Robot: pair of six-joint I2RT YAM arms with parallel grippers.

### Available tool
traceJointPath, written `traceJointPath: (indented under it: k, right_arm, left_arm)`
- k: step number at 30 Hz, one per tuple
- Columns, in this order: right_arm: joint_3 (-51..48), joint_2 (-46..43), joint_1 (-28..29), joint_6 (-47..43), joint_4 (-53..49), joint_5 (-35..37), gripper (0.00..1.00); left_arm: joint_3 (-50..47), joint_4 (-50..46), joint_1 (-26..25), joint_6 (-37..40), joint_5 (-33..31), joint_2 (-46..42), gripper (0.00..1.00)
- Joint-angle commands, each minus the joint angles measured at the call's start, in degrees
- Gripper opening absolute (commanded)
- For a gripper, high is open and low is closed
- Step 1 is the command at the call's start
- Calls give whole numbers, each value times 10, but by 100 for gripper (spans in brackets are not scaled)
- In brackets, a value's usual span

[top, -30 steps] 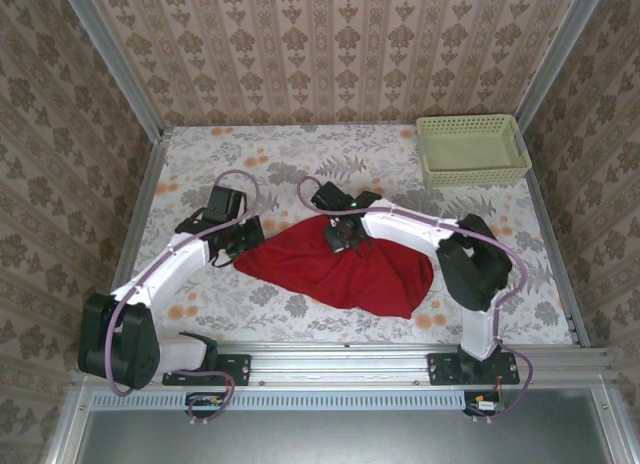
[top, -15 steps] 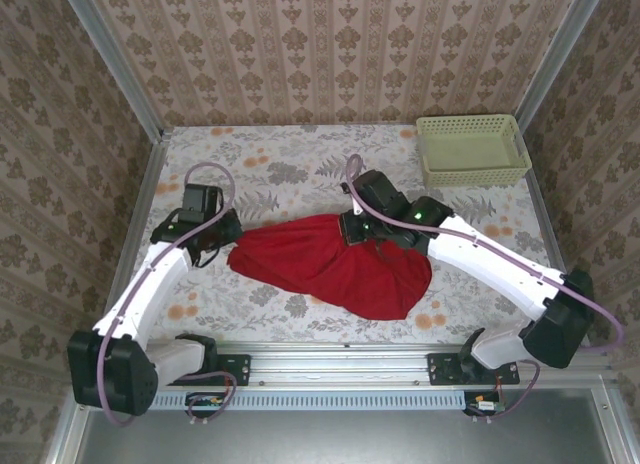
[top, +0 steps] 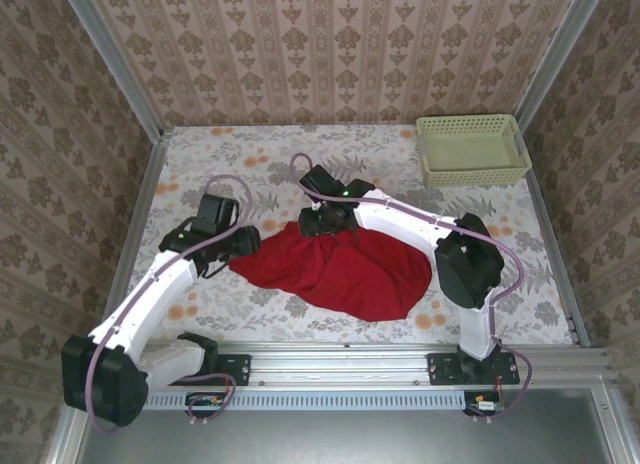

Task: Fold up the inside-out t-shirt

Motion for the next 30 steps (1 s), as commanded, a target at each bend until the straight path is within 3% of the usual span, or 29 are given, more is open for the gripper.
traceJointPath:
  k: [1, 4, 8, 13, 18, 26, 29, 30]
  right_arm:
    - [-16, -43, 1, -3, -19, 5, 44]
    - [-82, -90, 0, -10, 2, 11, 39]
    - [-149, -131, -1, -6, 21, 10, 35]
    - [-200, -152, -5, 7, 50, 50, 44]
    - [-218, -138, -12, 20, 74, 69, 47]
    - [-235, -139, -18, 24, 99, 62, 23]
    - [-237, -134, -18, 29, 101, 60, 22]
    - [-240, -133, -18, 30, 103, 61, 25]
  left_arm:
    - [-20, 66, -68, -16, 21, -6, 50]
    - [-25, 126, -127, -39, 28, 27, 50]
    - [-26, 213, -162, -70, 56, 79, 49]
    - [-21, 292, -187, -87, 69, 129, 49]
    - [-13, 313, -192, -109, 65, 178, 46]
    - [-1, 297, -202, -120, 47, 239, 35]
    - [-3, 297, -202, -121, 44, 241, 28]
    - [-4, 296, -202, -119, 41, 239, 25]
